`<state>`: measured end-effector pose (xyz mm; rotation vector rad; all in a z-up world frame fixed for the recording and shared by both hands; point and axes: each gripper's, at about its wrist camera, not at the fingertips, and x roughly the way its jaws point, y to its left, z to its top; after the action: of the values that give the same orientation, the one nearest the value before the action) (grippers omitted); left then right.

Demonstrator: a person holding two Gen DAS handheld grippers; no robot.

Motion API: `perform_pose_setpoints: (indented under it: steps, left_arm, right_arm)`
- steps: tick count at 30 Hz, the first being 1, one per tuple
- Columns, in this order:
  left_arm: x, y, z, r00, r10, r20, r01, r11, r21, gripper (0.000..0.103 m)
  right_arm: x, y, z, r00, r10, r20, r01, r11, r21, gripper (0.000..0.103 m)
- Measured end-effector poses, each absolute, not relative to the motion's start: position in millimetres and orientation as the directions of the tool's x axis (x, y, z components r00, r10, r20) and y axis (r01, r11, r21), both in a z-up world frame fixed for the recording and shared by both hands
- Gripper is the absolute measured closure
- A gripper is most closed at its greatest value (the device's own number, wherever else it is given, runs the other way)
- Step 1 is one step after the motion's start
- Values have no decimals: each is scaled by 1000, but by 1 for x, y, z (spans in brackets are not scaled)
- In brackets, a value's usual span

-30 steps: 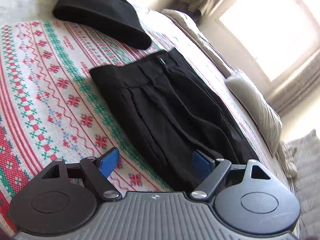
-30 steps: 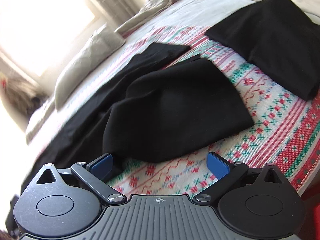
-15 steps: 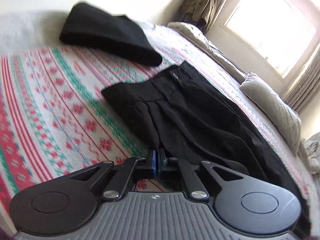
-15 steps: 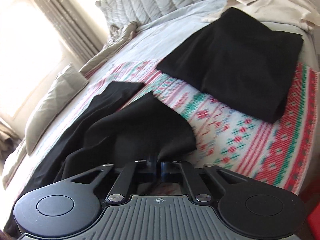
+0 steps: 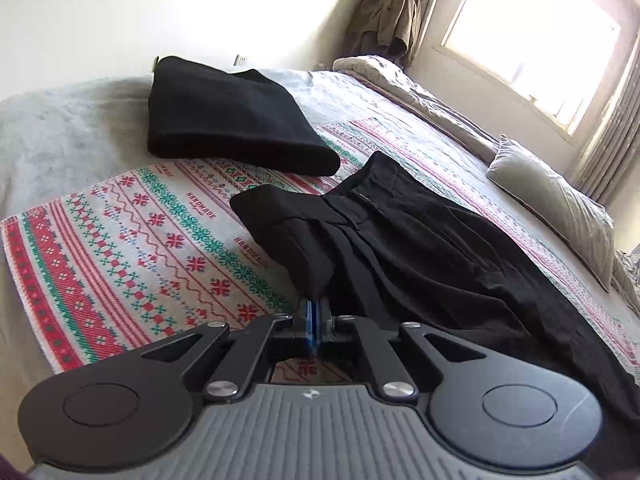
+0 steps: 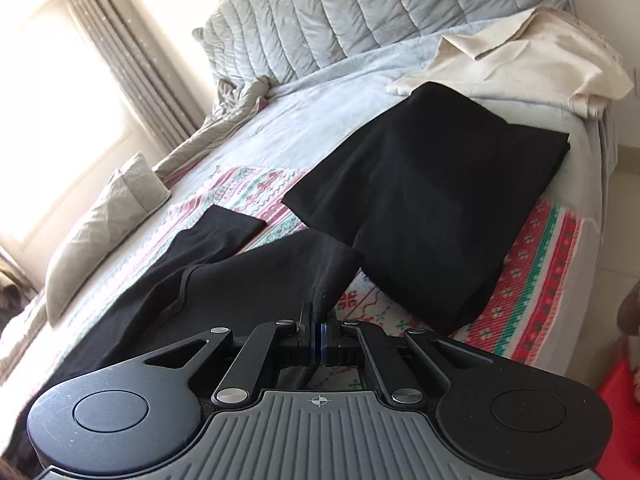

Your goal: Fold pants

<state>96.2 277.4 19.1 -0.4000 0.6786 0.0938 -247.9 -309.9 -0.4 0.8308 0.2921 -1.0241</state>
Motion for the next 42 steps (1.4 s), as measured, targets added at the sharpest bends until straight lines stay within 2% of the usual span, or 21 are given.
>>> perform_pose_setpoints:
  steps: [8, 12, 14, 15, 16, 17, 18, 20, 21, 26, 29, 34, 39, 42]
  left_arm:
    - [83, 298, 11, 743, -50, -668, -224, 921, -318, 91]
    - [92, 291, -11, 666, -29, -746, -216, 949, -230, 90]
    - [94, 288, -19, 641, -23, -767, -196, 961, -193, 87]
    - [93, 285, -17, 645, -10, -765, -187, 968, -170, 83]
    - [90, 282, -13, 649, 15, -760, -186, 973, -139, 73]
    - [86, 278, -8, 660, 51, -749, -188, 977, -100, 55]
    - [81, 273, -3, 678, 81, -731, -179, 982, -57, 49]
    - [69, 260, 7, 718, 98, -689, -132, 991, 3, 31]
    - [63, 252, 13, 735, 90, -672, -105, 994, 18, 28]
    - [44, 206, 33, 784, -43, -619, 51, 999, -4, 8]
    - [39, 170, 36, 781, -152, -605, 170, 985, -27, 1]
    - [37, 102, 24, 733, -296, -612, 343, 938, -43, 0]
    - [38, 49, 11, 660, -429, -617, 480, 872, -93, 0]
    - [40, 20, 0, 623, -474, -622, 547, 833, -87, 0]
  right_arm:
    - [-258, -303, -2, 509, -587, -629, 854, 258, 451, 102]
    - [-256, -304, -10, 471, -559, -683, 882, 277, 382, 102]
    - [-254, -306, -15, 462, -542, -703, 887, 288, 361, 103]
    - [-254, -306, -13, 463, -540, -703, 886, 297, 356, 102]
    - [-255, -304, -10, 469, -532, -705, 883, 305, 358, 91]
    - [-256, -303, -6, 464, -529, -710, 885, 309, 348, 84]
    - [-257, -301, 0, 461, -534, -709, 886, 318, 337, 79]
    - [-262, -298, 12, 470, -554, -687, 881, 347, 323, 55]
    - [-264, -298, 18, 479, -564, -673, 876, 362, 320, 52]
    - [-256, -313, 34, 525, -571, -632, 849, 405, 339, 50]
    - [-238, -328, 35, 563, -557, -610, 824, 435, 364, 51]
    - [-213, -364, 33, 605, -515, -607, 796, 418, 438, 51]
    - [-190, -397, 10, 564, -512, -648, 826, 366, 429, 51]
    - [-175, -408, -10, 530, -513, -675, 847, 364, 388, 56]
